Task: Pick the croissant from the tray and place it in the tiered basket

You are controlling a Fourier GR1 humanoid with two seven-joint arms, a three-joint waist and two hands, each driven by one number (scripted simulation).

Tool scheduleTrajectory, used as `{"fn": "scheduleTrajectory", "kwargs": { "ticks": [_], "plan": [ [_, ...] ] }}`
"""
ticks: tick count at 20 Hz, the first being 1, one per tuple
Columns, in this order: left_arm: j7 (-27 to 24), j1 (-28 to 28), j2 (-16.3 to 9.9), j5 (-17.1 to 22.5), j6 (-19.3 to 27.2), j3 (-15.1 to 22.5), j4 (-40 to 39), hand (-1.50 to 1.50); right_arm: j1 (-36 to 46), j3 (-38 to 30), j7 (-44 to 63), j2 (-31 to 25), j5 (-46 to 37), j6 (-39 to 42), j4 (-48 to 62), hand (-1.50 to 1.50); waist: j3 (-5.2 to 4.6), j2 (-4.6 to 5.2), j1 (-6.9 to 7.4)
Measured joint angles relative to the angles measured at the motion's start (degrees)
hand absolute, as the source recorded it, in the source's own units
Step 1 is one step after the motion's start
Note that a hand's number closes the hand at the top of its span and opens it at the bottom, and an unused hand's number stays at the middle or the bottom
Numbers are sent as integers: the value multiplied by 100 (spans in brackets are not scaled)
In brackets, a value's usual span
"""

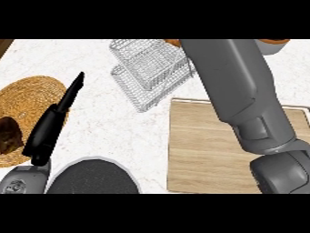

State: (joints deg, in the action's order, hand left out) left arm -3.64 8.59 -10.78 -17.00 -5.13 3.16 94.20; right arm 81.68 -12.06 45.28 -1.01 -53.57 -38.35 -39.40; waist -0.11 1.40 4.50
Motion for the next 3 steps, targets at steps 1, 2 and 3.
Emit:
{"fn": "scheduleTrajectory", "kwargs": {
  "ticks": [1,2,3],
  "plan": [
    [-20,-69,-22,7,0,-28,8,0,29,-17,71,-46,-136,-188,39,-150,-1,-22,-42],
    [-8,-115,-45,48,-16,-76,41,0,45,-38,153,-105,-270,-344,65,-150,-1,-45,-87],
    [44,-117,-53,38,-8,-90,77,0,56,-65,230,-172,-401,-480,120,-150,-1,-60,-128]
  ]
}}
